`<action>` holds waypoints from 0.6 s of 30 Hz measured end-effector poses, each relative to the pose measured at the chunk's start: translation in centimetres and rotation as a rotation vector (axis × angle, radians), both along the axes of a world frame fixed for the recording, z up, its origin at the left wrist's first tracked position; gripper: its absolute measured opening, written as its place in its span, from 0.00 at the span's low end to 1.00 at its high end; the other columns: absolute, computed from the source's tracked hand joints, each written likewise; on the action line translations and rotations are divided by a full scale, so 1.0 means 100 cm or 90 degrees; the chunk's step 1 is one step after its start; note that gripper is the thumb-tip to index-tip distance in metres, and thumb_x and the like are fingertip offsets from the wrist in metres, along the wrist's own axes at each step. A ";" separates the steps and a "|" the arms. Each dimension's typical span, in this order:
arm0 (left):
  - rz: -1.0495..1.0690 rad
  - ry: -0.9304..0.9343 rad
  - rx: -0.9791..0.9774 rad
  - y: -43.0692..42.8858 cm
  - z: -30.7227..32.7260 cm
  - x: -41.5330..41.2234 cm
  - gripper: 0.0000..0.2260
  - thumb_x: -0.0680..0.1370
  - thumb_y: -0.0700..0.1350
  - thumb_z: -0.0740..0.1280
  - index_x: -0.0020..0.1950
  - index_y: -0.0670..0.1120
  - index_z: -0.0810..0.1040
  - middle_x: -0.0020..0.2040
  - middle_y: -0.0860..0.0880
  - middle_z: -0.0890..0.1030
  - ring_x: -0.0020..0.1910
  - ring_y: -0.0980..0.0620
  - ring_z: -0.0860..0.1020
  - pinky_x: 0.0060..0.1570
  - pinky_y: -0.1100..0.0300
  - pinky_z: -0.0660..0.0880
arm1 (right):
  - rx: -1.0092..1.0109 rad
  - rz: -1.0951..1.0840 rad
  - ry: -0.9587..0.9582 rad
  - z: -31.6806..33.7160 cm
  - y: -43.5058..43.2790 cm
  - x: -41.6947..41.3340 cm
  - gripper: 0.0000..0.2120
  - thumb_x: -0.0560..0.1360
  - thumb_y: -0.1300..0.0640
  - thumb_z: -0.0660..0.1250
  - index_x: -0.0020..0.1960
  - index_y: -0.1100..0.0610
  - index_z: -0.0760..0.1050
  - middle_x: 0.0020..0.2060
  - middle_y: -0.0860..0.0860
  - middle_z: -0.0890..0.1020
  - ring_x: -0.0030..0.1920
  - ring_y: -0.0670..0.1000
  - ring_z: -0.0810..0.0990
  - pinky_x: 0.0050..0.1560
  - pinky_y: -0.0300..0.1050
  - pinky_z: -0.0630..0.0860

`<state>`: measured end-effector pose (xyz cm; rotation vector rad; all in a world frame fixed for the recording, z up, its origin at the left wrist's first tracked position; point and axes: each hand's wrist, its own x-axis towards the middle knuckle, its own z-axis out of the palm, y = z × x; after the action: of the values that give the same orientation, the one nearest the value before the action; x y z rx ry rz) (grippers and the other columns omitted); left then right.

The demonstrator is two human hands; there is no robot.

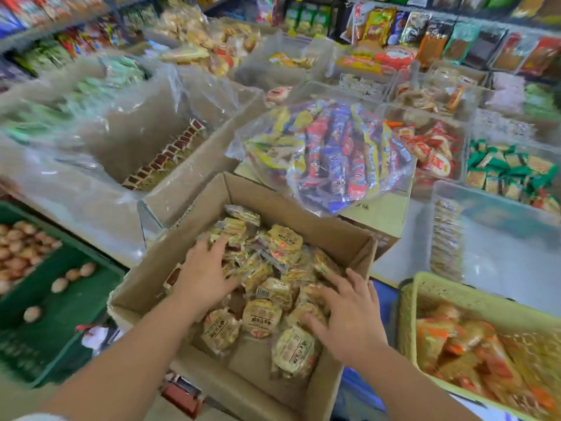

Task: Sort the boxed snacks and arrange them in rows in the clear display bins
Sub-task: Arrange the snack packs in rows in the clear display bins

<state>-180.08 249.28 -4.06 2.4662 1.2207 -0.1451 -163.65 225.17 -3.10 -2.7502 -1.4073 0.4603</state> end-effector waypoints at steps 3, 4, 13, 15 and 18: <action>-0.089 0.049 0.054 0.022 -0.001 0.021 0.51 0.67 0.64 0.79 0.82 0.60 0.54 0.84 0.41 0.48 0.80 0.35 0.56 0.77 0.41 0.60 | -0.015 -0.004 -0.010 -0.002 0.000 -0.002 0.39 0.69 0.25 0.45 0.68 0.43 0.74 0.74 0.44 0.68 0.78 0.55 0.52 0.78 0.61 0.51; -0.120 0.079 0.070 0.029 -0.003 0.028 0.53 0.66 0.66 0.79 0.82 0.60 0.51 0.84 0.42 0.45 0.81 0.35 0.54 0.78 0.41 0.57 | -0.016 -0.009 -0.012 -0.002 0.001 -0.003 0.38 0.69 0.25 0.45 0.68 0.43 0.75 0.73 0.44 0.69 0.78 0.54 0.53 0.78 0.61 0.51; -0.265 0.186 0.046 0.076 -0.004 0.083 0.56 0.70 0.50 0.79 0.83 0.59 0.40 0.84 0.52 0.37 0.83 0.40 0.44 0.78 0.35 0.55 | 0.013 -0.025 -0.010 -0.003 0.001 -0.002 0.35 0.71 0.27 0.49 0.64 0.45 0.79 0.66 0.41 0.75 0.75 0.53 0.59 0.76 0.57 0.58; -0.263 0.204 0.019 0.080 -0.003 0.091 0.55 0.70 0.51 0.78 0.84 0.59 0.42 0.85 0.51 0.44 0.82 0.39 0.48 0.75 0.36 0.61 | 0.018 -0.026 -0.007 -0.002 0.002 -0.002 0.34 0.71 0.28 0.50 0.62 0.45 0.80 0.64 0.42 0.76 0.75 0.53 0.59 0.76 0.57 0.58; -0.257 0.224 0.032 0.083 -0.007 0.097 0.52 0.68 0.56 0.76 0.84 0.56 0.48 0.81 0.47 0.55 0.77 0.39 0.58 0.68 0.40 0.71 | 0.021 -0.028 -0.009 -0.002 0.002 -0.001 0.32 0.71 0.28 0.51 0.59 0.45 0.82 0.62 0.42 0.78 0.74 0.54 0.62 0.75 0.58 0.61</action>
<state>-170.40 257.60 -4.74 2.7848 0.8342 -0.6882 -163.78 225.37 -3.27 -2.7583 -1.3413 0.4129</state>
